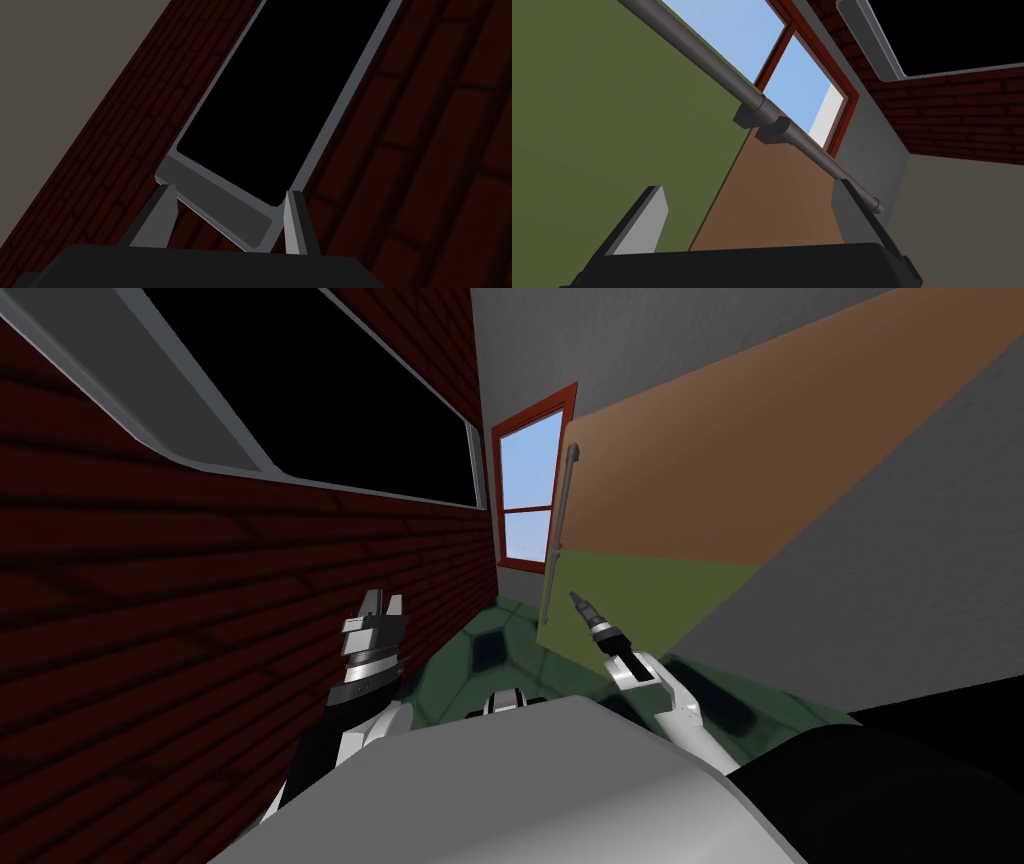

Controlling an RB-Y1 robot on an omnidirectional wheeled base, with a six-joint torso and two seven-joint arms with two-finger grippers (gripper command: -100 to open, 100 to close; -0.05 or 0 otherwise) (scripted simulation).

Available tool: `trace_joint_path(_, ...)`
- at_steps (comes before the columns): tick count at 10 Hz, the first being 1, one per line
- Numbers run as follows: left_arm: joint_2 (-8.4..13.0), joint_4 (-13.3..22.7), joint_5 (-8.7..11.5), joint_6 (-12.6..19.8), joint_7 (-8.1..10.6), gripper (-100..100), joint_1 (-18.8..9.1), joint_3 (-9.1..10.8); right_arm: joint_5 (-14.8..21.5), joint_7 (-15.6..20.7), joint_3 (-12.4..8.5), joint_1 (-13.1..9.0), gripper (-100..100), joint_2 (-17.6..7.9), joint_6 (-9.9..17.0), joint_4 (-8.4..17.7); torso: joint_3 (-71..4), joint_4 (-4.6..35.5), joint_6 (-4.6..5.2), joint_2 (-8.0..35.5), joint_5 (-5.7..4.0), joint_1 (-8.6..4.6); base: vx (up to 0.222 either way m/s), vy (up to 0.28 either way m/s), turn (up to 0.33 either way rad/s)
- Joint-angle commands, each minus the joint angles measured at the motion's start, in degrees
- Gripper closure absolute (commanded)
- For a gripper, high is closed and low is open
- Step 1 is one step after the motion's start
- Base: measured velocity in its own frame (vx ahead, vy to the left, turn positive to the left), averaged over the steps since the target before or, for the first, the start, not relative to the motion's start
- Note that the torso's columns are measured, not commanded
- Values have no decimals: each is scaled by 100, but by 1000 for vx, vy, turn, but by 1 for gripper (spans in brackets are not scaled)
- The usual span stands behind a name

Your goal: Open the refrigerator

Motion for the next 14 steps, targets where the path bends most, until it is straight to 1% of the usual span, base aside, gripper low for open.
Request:
trace_joint_path(1, 0, 0, 0, 0, 0, 0, 0, 0, 136, 342, -83, -139, -100, -263, 197, 234, -2, 0, -1, -3, 2, 3, 10, 58, 66)
trace_joint_path(4, 0, 0, 0, 0, 0, 0, 0, 0, 393, 871, -243, -307, -100, -755, 465, 705, 0, 0, -1, 0, -1, -3, 11, 66, 156)
trace_joint_path(5, 0, 0, 0, 0, 0, 0, 0, 0, 393, 910, -243, -307, -100, -791, 465, 724, -2, -1, 0, -3, 0, -3, 13, 52, 46)
trace_joint_path(7, 0, 0, 0, 0, 0, 0, 0, 0, 567, 1278, -349, -427, -100, -1163, 650, 1076, 0, 1, -1, 1, -2, -9, 17, 60, 140)
trace_joint_path(8, 0, 0, 0, 0, 0, 0, 0, 0, 567, 1293, -349, -427, -100, -1186, 650, 1088, -2, -1, -1, -3, -1, -4, 13, 48, 74)
trace_joint_path(10, 0, 0, 0, 0, 0, 0, 0, 0, 741, 1654, -455, -551, -100, -1590, 840, 1472, 2, 1, -1, 3, -2, -9, 4, 52, 137)
trace_joint_path(11, 0, 0, 0, 0, 0, 0, 0, 0, 741, 1677, -455, -551, -100, -1604, 840, 1472, 0, 1, 0, 0, -1, -5, 15, 43, 70)
trace_joint_path(12, 0, 0, 0, 0, 0, 0, 1, 1, 828, 1868, -507, -614, -100, -1818, 935, 1667, -1, 0, 3, -1, -2, -8, 22, 50, 107)
trace_joint_path(13, 0, 0, 0, 0, 0, 0, 1, 0, 828, 1868, -507, -614, -100, -1818, 935, 1667, -2, 0, 0, -3, -1, -5, 14, 39, 59)
trace_joint_path(14, 0, 0, 0, 0, 0, 0, 1, 1, 915, 2057, -559, -676, -100, -2033, 1029, 1864, -1, 0, 1, -1, -2, -9, 12, 44, 133)
